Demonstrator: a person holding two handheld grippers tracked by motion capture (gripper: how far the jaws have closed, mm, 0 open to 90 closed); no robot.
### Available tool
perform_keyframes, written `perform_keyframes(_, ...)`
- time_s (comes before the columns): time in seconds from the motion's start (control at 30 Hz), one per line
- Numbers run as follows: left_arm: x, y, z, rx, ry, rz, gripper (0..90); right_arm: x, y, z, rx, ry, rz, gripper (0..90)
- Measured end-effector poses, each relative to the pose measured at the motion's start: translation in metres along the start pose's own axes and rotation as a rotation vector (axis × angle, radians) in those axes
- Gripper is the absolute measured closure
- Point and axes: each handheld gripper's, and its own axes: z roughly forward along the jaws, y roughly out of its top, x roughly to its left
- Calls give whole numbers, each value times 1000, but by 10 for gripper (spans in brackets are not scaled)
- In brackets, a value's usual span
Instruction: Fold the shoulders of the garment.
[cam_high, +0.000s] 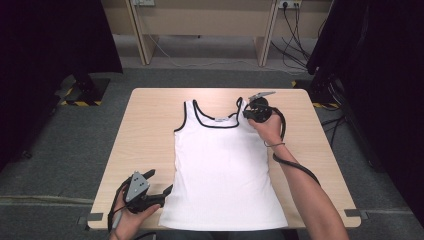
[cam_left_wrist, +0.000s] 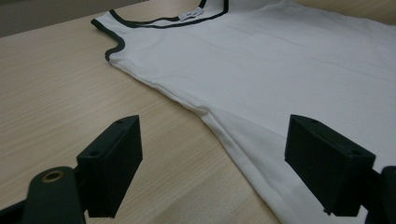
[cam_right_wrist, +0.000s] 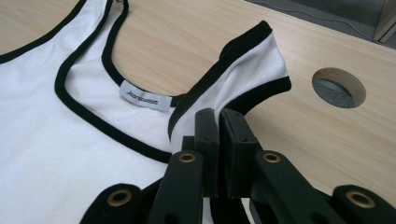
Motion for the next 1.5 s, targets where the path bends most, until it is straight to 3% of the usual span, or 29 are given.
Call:
perform_keyframes(0.33, 0, 0, 0, 0, 0, -2, 182, 17, -9, -4, 0, 22, -67, 850)
perform_keyframes(0.73, 0, 0, 0, 3, -1, -1, 187, 32, -25, -4, 4, 62, -106, 824)
perform_keyframes(1.07, 0, 0, 0, 4, 0, 2, 187, 44, -37, -10, 26, 170, -179, 747)
perform_keyframes(1.13, 0, 0, 0, 4, -1, 2, 187, 47, -39, -14, 36, 222, -194, 726)
perform_keyframes(1.23, 0, 0, 0, 6, -1, 4, 187, 47, -38, -18, 29, 243, -203, 689)
perform_keyframes(1.5, 0, 0, 0, 8, -1, 7, 187, 52, -18, -15, 8, 220, -198, 639)
